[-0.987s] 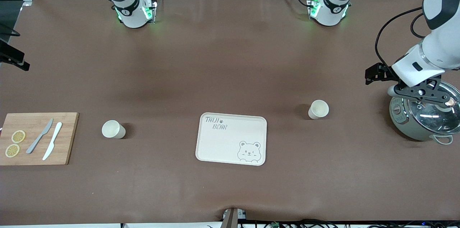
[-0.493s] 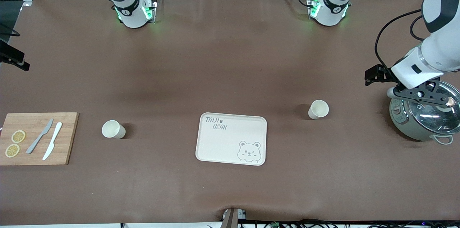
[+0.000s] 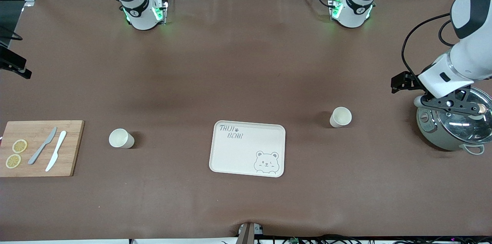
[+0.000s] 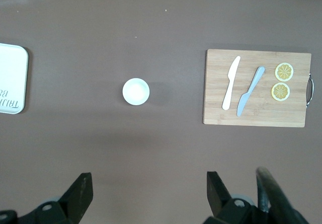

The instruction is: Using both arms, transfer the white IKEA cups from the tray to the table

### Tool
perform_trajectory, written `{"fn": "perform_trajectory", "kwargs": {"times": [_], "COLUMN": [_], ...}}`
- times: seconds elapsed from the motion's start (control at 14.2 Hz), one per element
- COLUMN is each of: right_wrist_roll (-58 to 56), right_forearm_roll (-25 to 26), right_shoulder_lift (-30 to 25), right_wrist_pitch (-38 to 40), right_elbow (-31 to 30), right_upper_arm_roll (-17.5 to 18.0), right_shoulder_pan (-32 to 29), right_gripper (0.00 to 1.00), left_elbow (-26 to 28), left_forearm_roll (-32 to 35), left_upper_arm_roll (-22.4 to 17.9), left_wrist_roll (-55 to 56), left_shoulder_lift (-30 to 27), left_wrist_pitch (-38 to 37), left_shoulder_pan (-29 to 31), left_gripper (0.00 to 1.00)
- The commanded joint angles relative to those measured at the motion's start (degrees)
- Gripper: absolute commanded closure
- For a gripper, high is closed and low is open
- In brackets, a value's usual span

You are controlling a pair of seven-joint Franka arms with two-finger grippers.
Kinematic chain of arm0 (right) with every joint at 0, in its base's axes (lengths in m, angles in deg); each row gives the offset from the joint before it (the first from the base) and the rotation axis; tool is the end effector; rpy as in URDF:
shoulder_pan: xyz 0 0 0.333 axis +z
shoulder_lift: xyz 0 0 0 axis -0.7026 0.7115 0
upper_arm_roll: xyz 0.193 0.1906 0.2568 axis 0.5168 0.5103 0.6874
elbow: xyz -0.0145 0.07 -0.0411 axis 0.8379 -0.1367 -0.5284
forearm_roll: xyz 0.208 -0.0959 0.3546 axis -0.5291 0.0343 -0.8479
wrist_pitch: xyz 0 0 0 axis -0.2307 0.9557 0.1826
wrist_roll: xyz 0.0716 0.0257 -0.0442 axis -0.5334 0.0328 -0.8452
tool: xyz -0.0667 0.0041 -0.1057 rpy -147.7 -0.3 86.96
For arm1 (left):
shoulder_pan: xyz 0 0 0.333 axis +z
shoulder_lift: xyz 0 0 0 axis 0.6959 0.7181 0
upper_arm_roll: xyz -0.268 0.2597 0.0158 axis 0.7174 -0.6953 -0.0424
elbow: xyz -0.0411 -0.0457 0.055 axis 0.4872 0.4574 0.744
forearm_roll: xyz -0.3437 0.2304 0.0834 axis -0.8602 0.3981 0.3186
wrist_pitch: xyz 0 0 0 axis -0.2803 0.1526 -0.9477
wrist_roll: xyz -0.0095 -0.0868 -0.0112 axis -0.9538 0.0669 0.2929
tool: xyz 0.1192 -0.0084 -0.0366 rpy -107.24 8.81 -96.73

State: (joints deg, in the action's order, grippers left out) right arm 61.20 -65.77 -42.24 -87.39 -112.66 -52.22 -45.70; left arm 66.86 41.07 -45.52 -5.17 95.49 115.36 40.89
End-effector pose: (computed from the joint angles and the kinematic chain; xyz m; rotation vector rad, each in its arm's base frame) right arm 0.6044 -0.0656 0.7046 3.1356 0.0783 0.0849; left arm 0.6311 -0.0593 0.5729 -3.0996 0.3472 0.1127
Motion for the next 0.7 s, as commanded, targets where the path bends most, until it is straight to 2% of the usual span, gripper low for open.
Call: {"fn": "perform_trajectory", "kwargs": {"times": [0.0, 0.21, 0.63], "right_wrist_roll": [0.69, 0.86, 0.95], "right_forearm_roll": [2.73, 4.76, 4.68], "right_shoulder_lift": [0.05, 0.23, 0.32], "right_wrist_pitch": [0.34, 0.16, -0.01], "right_elbow": [0.91, 0.83, 0.74], "right_upper_arm_roll": [0.52, 0.61, 0.61], "right_shoulder_pan": [-0.18, 2.71, 2.9], "right_gripper": [0.0, 0.0, 0.0], "left_elbow": [-1.34, -1.34, -1.34], "left_forearm_roll": [1.22, 0.44, 1.05], "left_upper_arm_roll": [0.11, 0.2, 0.2], "left_wrist_roll": [-0.35, -0.35, 0.0], "left_shoulder_lift": [0.69, 0.61, 0.61], "left_wrist_pitch": [-0.3, -0.3, -0.21], "left_shoulder_pan": [0.13, 0.4, 0.49], "left_gripper": [0.0, 0.0, 0.0]}}
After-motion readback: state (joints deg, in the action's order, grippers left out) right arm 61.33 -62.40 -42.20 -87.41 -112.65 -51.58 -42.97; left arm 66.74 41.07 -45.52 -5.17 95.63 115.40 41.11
